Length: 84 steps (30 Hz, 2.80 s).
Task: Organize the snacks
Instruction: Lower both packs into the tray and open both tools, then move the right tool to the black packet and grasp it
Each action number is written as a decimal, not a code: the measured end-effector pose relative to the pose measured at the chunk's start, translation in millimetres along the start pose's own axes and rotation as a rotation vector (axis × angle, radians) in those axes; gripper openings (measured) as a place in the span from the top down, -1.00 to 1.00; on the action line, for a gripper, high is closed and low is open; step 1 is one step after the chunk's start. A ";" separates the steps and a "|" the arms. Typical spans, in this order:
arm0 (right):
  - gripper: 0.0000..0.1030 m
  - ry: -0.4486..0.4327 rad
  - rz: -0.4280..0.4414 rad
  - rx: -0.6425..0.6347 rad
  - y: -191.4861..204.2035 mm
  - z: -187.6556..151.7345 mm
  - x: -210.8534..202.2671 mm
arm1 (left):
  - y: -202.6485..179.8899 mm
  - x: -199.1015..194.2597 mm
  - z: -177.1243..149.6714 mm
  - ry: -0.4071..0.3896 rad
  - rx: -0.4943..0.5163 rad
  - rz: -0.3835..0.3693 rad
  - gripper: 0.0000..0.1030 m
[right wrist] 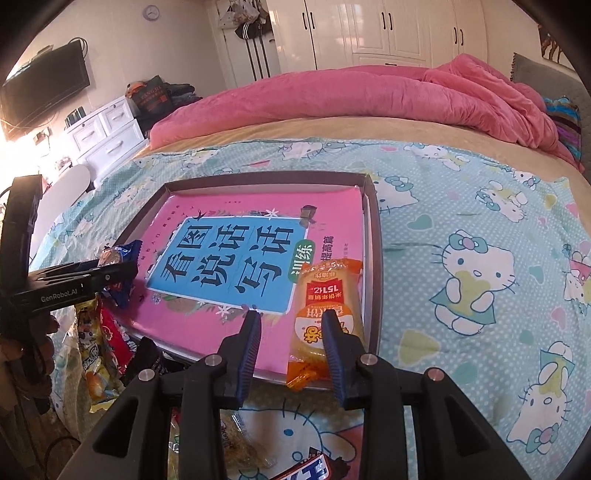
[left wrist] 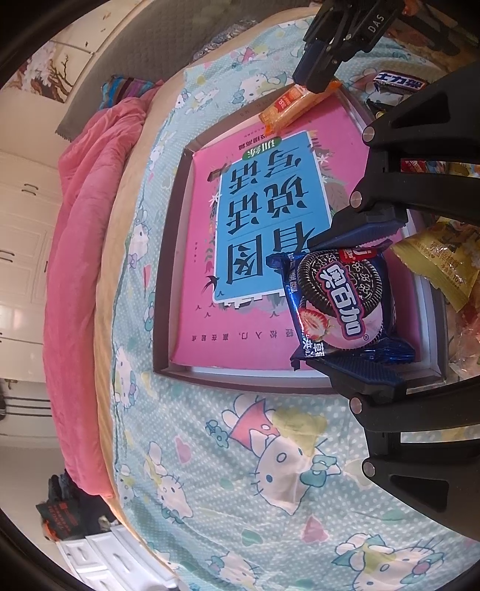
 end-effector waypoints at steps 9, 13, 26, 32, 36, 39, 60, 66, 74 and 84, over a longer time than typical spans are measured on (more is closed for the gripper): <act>0.31 -0.003 -0.003 0.000 -2.2 0.3 4.0 | 0.3 -7.6 6.6 -0.031 -0.016 -0.019 -0.15; 0.16 0.022 -0.001 0.019 -6.1 -3.9 11.0 | -1.9 -9.5 6.5 -0.035 -0.012 -0.023 -0.16; 0.16 0.025 0.019 0.044 -5.7 -7.5 12.9 | -5.8 -24.5 11.4 -0.067 -0.012 -0.053 -0.28; 0.16 -0.016 0.025 0.048 -6.5 0.9 3.6 | -5.7 -36.7 13.4 -0.086 -0.018 -0.068 -0.29; 0.14 -0.033 0.027 0.054 -7.5 5.0 -1.1 | -6.2 -45.6 12.4 -0.095 -0.023 -0.079 -0.30; 0.10 -0.045 0.034 0.054 -5.9 7.6 -4.3 | -6.9 -50.6 10.2 -0.099 -0.027 -0.088 -0.30; -0.09 -0.080 0.047 -0.031 16.3 13.3 -19.3 | -14.7 -61.9 -3.6 -0.082 -0.023 -0.107 -0.56; -0.16 -0.087 0.065 -0.060 28.5 12.9 -24.5 | -12.5 -62.3 -9.1 -0.064 -0.037 -0.105 -0.56; -0.30 -0.081 0.102 -0.082 47.5 8.4 -31.4 | -9.7 -62.4 -19.0 -0.031 -0.046 -0.092 -0.56; -0.37 -0.063 0.129 -0.130 69.7 -1.1 -36.5 | -9.4 -66.8 -32.2 0.001 -0.044 -0.091 -0.56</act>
Point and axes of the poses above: each gripper's, at about its wrist camera, not at the fingertips, and x roughly the way its jaws point, y to its left, z to its top, the point moved 10 cm from there along x, roughly the way its jaws point, and after that the axes turned 8 degrees about -x, right-handed, at the moved point
